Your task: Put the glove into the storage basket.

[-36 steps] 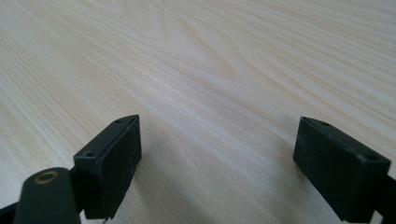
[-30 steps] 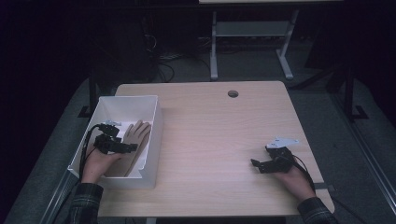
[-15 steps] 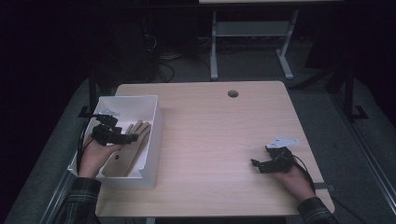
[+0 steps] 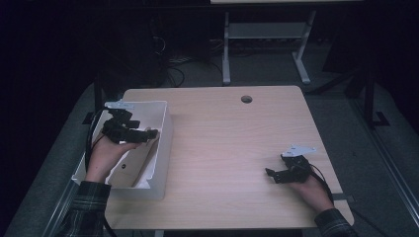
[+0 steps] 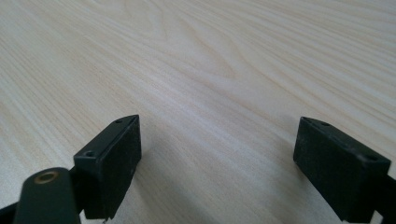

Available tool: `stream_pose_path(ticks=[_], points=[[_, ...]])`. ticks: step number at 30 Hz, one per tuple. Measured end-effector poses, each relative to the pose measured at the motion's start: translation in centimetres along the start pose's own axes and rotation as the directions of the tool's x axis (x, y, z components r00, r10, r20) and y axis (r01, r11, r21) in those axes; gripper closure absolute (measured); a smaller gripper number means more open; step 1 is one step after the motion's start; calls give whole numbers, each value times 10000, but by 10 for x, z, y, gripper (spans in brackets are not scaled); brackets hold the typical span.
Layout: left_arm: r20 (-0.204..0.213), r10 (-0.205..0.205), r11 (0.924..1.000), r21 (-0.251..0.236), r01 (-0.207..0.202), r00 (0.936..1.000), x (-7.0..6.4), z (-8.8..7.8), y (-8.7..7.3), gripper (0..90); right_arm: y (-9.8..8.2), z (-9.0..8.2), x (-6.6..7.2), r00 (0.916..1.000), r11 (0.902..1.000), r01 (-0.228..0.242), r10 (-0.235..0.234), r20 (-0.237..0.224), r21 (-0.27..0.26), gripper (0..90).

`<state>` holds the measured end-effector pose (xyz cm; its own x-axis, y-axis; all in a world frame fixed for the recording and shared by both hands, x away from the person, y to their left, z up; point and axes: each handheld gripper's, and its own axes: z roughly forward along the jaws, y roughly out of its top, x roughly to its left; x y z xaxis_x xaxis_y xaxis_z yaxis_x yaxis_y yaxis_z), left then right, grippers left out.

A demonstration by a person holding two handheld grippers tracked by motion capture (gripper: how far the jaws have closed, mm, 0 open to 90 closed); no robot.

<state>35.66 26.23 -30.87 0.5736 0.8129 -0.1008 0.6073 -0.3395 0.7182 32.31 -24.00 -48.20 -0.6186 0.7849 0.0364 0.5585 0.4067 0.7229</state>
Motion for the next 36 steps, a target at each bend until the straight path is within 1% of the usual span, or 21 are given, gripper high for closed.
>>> stream_pose_path(ticks=[3, 5, 6, 11, 15, 19, 22, 26, 33, 36], points=[[185, 273, 9996, -35, -273, 9995, -11, 1, 9, 189, 0, 0, 0, 10000, 10000, -4, 4, -2, 2, 148], [416, 357, 9993, -116, -353, 9985, -19, 2, 13, 189, 0, 0, 0, 10000, 10000, -5, 5, 0, -1, 148], [537, 435, 9990, -137, -428, 9976, -24, 3, 16, 189, 0, 0, 0, 10000, 10000, -4, 4, 1, -2, 148], [862, 767, 9969, -265, -747, 9933, -42, 9, 24, 189, 0, 0, 0, 10000, 10000, -10, 10, -1, 2, 148], [1022, 870, 9958, -387, -834, 9910, -59, 16, 27, 189, 0, 0, 0, 10000, 10000, -12, 12, 0, 4, 148], [1095, 900, 9952, -481, -851, 9899, -74, 24, 27, 189, 0, 0, 0, 10000, 10000, -16, 16, -2, 5, 148], [1122, 1015, 9945, -383, -978, 9885, -86, 34, 26, 190, 0, 0, 0, 10000, 10000, -11, 11, 1, 5, 148], [1389, 1203, 9927, -262, -1178, 9830, -102, 49, 22, 191, 0, 0, 0, 10000, 10000, -1, 1, 4, 4, 148], [1481, 1374, 9905, -140, -1368, 9794, -124, 72, 14, 192, 0, 0, 0, 10000, 10000, 5, -5, 0, 3, 148], [1542, 1558, 9876, -76, -1565, 9757, -135, 82, 9, 192, 0, 0, 0, 10000, 10000, 4, -4, -2, 3, 148]])
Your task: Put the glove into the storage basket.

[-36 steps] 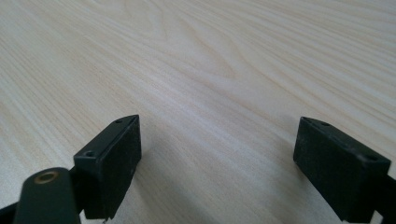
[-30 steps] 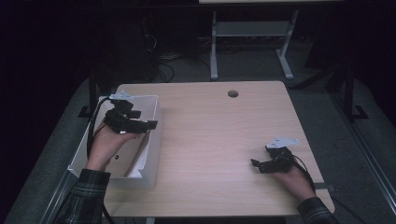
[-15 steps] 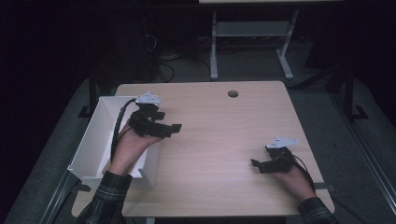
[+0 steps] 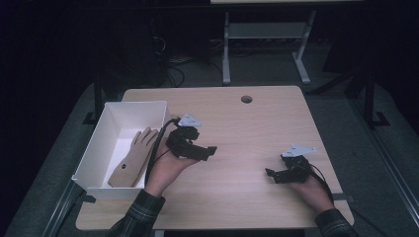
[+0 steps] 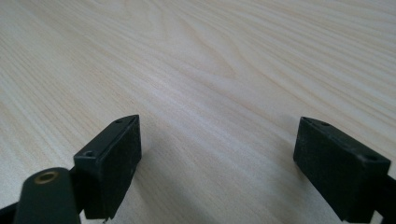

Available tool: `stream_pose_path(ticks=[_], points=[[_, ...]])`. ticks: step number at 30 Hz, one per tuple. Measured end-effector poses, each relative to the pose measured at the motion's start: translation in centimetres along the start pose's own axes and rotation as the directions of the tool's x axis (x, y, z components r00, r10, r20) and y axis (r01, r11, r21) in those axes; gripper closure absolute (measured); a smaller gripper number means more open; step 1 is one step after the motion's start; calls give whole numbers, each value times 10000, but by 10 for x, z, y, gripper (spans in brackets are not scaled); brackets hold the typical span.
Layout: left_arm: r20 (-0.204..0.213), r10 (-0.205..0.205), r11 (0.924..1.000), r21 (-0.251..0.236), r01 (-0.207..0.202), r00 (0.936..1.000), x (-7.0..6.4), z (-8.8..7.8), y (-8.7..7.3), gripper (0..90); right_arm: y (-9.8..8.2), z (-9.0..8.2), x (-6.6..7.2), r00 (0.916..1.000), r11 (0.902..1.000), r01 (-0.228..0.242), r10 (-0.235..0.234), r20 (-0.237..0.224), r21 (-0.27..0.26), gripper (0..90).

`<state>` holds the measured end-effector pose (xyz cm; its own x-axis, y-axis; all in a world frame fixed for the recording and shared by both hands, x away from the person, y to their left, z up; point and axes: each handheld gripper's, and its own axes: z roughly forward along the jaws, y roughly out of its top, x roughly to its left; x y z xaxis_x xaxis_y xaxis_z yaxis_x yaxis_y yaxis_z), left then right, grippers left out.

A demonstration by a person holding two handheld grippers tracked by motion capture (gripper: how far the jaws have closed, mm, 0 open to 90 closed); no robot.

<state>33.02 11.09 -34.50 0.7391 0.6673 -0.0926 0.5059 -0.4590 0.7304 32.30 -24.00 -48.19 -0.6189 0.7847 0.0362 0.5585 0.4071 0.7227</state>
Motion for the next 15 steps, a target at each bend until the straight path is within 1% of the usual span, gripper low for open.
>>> stream_pose_path(ticks=[2, 5, 6, 8, 9, 11, 12, 15], points=[[11, 148, 9999, -5, -148, 9999, -5, 6, -3, 192, 0, 0, 0, 10000, 10000, 4, -4, -4, 0, 148], [136, 289, 9996, 29, -290, 9995, -12, 18, -9, 192, 0, 0, 0, 10000, 10000, 22, -22, -8, 36, 148], [181, 422, 9991, 18, -423, 9989, -14, 22, -12, 192, 0, 0, 0, 10000, 10000, 18, -18, -11, 30, 148], [319, 556, 9983, 139, -560, 9979, -18, 30, -18, 193, 0, 0, 0, 10000, 10000, 17, -17, -10, 32, 148], [343, 651, 9978, 118, -656, 9973, -19, 35, -21, 192, 0, 0, 0, 10000, 10000, 17, -17, -9, 30, 148], [348, 719, 9972, 185, -726, 9968, -21, 42, -26, 193, 0, 0, 0, 10000, 10000, 13, -13, -10, 21, 148], [393, 750, 9971, 133, -756, 9964, -22, 45, -29, 192, 0, 0, 0, 10000, 10000, 10, -10, -9, 16, 148], [536, 754, 9966, 283, -770, 9957, -23, 56, -38, 193, 0, 0, 0, 10000, 10000, 21, -21, -6, 16, 148]])
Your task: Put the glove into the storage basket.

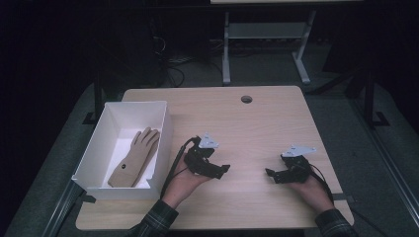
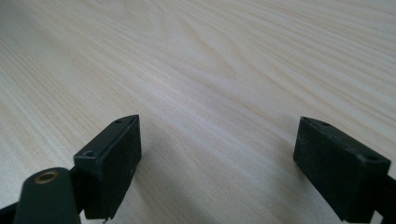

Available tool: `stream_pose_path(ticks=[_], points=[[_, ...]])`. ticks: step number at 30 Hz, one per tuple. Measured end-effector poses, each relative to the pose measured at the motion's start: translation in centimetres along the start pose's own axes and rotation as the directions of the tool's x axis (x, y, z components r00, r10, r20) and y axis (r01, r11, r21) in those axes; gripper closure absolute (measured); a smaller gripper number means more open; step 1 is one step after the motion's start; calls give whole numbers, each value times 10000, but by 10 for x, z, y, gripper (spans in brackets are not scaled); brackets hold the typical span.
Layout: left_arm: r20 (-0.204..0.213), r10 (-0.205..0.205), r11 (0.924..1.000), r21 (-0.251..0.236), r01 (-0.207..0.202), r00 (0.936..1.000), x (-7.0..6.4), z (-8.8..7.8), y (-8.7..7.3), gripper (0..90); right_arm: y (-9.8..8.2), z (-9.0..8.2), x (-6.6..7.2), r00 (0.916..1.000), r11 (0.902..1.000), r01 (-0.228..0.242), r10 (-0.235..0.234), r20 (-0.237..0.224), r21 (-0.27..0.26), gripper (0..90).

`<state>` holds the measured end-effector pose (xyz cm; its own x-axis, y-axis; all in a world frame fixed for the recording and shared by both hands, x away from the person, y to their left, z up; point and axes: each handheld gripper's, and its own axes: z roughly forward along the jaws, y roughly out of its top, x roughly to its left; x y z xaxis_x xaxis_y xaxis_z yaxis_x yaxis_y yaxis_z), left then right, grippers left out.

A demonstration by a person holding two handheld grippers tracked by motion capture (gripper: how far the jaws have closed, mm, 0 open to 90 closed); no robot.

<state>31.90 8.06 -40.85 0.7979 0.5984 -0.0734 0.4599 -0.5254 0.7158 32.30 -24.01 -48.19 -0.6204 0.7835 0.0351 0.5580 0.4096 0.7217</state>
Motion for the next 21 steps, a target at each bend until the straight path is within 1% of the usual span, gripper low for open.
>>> stream_pose_path(ticks=[2, 3, 5, 7, 8, 9, 10, 12, 13, 16, 17, 18, 20, 21], points=[[-77, 75, 10000, 59, -75, 9999, 0, 6, -6, 195, 0, 0, 0, 10000, 10000, -8, 8, -2, 6, 148], [-112, 130, 9998, 142, -129, 9999, 1, 12, -11, 196, 0, 0, 0, 10000, 10000, -17, 17, -5, 11, 148], [-209, 101, 9997, 246, -96, 9997, 2, 18, -17, 196, 0, 0, 0, 10000, 10000, -20, 20, -5, 6, 148], [-243, 2, 9997, 228, 3, 9997, 2, 24, -23, 196, 0, 0, 0, 10000, 10000, -22, 22, -3, 2, 148], [-298, 41, 9998, 175, -36, 9995, 2, 27, -26, 196, 0, 0, 0, 10000, 10000, -22, 22, 5, 0, 148], [-377, 135, 9996, 233, -126, 9992, 0, 30, -28, 196, 0, 0, 0, 10000, 10000, -10, 10, 1, -17, 148], [-353, 296, 9990, 345, -284, 9989, 0, 32, -29, 196, 0, 0, 0, 10000, 10000, -8, 8, 1, -8, 148], [-340, 471, 9977, 511, -453, 9983, -3, 37, -32, 194, 0, 0, 1, 10000, 10000, -34, 34, -2, -17, 149], [-369, 506, 9977, 464, -488, 9980, -5, 40, -34, 193, 0, 0, 1, 10000, 10000, -32, 32, 2, -36, 148], [-310, 650, 9955, 706, -627, 9974, -9, 48, -39, 193, 0, 0, 2, 10000, 10000, -69, 69, -21, -59, 148], [-335, 763, 9953, 617, -742, 9965, -10, 50, -41, 192, 0, 0, 2, 10000, 10000, -65, 65, -19, -64, 148], [-309, 766, 9956, 558, -748, 9966, -11, 51, -41, 183, 0, 0, 2, 10000, 9999, -78, 78, -24, -68, 148], [-312, 818, 9956, 484, -802, 9962, -11, 52, -41, 193, 0, 0, 2, 10000, 10000, -66, 66, -21, -63, 148], [-283, 802, 9962, 357, -792, 9964, -11, 53, -42, 191, 0, 0, 2, 10000, 10000, -78, 78, -30, -57, 148]])
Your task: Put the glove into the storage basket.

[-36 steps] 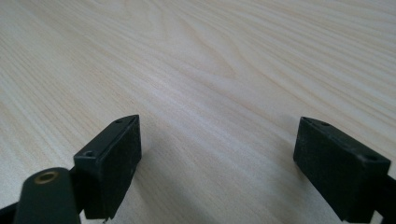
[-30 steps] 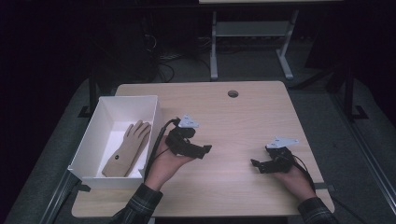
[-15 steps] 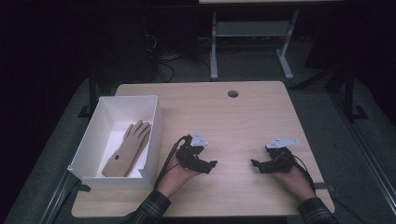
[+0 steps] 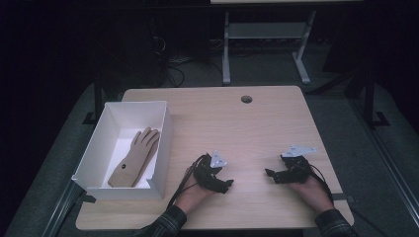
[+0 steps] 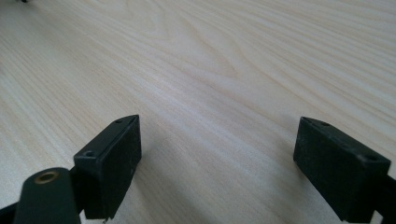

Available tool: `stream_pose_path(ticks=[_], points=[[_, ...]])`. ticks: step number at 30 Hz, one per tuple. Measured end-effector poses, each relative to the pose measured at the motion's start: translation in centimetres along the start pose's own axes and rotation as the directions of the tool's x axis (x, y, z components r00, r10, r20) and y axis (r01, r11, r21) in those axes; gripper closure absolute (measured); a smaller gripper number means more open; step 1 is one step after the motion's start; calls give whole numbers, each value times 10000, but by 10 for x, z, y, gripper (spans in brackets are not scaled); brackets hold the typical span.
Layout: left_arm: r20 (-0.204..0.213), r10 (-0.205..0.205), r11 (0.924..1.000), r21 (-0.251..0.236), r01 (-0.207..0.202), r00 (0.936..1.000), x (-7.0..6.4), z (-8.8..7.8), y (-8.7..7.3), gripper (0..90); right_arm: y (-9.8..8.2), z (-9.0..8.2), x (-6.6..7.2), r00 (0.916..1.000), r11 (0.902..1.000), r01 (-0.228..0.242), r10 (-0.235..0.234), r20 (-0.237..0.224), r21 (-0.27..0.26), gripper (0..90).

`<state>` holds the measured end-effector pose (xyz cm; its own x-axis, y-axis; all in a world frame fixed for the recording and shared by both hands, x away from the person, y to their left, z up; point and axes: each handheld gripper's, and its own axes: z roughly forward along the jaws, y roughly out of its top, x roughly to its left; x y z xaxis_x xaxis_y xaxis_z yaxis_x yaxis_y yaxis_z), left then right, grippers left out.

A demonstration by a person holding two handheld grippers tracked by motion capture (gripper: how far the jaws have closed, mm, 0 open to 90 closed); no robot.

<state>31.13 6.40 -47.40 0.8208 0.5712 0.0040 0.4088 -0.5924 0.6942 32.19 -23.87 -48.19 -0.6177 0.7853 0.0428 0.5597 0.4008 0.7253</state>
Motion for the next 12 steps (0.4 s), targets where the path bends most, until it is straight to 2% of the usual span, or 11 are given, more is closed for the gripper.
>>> stream_pose_path(ticks=[3, 12], points=[[128, 67, 9993, -362, -62, 9999, 0, 2, -4, 143, 0, 0, 0, 10000, 10000, 54, -55, 20, 6, 148], [158, 97, 9993, -357, -92, 9998, 0, 2, -4, 140, 0, 0, -1, 10000, 10000, 67, -67, 21, 8, 148]])
